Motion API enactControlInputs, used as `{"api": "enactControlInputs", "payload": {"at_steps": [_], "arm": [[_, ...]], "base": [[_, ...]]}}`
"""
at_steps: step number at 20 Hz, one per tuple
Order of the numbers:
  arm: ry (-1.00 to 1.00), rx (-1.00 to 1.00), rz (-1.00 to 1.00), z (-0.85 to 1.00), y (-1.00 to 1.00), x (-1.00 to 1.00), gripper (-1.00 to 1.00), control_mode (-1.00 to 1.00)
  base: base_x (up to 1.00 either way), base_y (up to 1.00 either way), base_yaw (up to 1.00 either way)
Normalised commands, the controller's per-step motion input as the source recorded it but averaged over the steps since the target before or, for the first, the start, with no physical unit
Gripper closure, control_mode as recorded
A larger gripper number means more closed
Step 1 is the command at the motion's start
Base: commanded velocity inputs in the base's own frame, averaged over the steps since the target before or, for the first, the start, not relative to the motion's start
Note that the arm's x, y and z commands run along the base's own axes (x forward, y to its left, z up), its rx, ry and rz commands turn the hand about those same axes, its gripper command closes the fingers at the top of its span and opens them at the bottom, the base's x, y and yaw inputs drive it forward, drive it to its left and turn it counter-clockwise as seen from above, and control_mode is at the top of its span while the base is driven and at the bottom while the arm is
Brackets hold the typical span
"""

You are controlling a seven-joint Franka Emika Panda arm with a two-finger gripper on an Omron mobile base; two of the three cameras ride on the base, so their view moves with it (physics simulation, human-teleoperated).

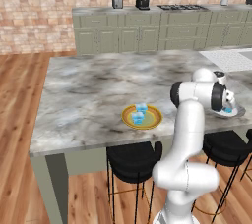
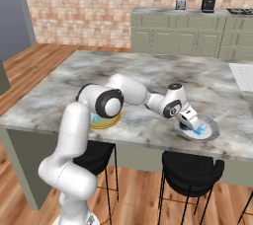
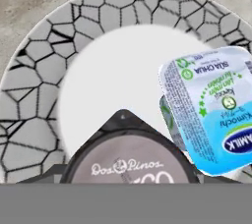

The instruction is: Place two yogurt containers on each plate.

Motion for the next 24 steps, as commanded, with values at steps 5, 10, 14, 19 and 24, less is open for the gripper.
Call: {"api": "enactControlInputs", "payload": {"at_steps": [5, 10, 14, 19, 24], "arm": [[0.01, 0.00, 0.00, -0.22, -0.01, 0.01, -1.00, -1.00], [-0.05, 0.00, -0.02, 0.11, 0.13, -0.37, -1.00, -1.00], [-0.01, 0.00, -0.08, 0.12, 0.33, -0.33, -1.00, -1.00], [0.00, 0.00, -0.09, 0.20, 0.27, -0.15, -1.00, -1.00], [-0.01, 0.00, -0.10, 0.49, 0.16, -0.22, -1.00, -1.00]], "base": [[0.00, 0.00, 0.00], [0.00, 0.00, 0.00], [0.00, 0.00, 0.00], [0.00, 0.00, 0.00], [0.00, 0.00, 0.00]]}}
